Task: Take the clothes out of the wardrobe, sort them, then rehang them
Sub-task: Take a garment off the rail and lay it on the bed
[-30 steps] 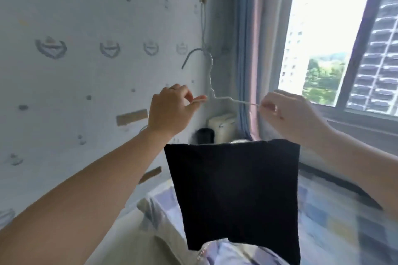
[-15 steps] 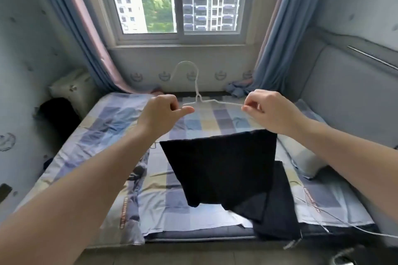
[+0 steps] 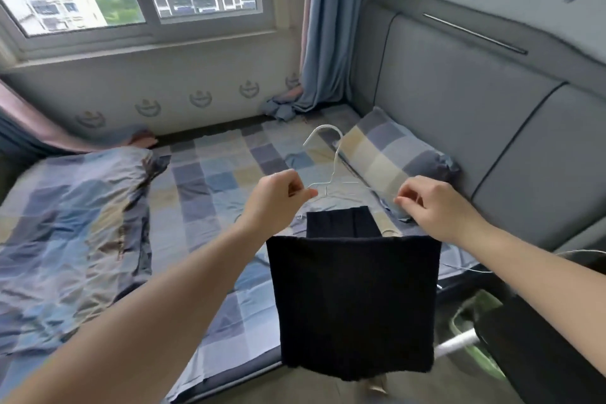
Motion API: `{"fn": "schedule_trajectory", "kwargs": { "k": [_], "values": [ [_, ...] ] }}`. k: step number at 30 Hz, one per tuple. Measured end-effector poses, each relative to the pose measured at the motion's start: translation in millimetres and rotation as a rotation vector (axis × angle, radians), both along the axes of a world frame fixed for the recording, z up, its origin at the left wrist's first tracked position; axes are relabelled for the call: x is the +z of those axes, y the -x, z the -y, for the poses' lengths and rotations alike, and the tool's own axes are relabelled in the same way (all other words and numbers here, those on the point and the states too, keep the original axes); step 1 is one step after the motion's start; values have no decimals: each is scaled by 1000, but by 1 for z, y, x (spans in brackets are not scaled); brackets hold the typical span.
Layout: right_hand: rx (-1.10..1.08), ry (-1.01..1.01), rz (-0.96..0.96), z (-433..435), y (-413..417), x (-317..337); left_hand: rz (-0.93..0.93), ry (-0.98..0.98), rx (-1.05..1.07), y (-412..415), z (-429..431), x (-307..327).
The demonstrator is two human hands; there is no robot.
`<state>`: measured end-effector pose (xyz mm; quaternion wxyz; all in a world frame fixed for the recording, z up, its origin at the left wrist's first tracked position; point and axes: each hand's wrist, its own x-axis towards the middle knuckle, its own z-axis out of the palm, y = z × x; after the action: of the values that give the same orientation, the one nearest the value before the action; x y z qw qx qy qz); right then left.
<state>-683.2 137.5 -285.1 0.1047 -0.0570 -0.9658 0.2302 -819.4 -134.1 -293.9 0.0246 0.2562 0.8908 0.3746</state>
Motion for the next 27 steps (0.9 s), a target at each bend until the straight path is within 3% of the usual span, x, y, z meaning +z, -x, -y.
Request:
{"fn": "schedule_trajectory", "kwargs": {
  "k": [7, 16, 27],
  "values": [
    [-11, 93, 120, -66, 71, -86, 100, 80, 75, 63, -65, -80],
    [18, 123, 468, -143, 206, -211, 388, 217, 281, 145, -147, -198],
    [-172, -13, 455, -188, 326, -360, 442, 307, 291, 270, -210, -340]
  ]
}}
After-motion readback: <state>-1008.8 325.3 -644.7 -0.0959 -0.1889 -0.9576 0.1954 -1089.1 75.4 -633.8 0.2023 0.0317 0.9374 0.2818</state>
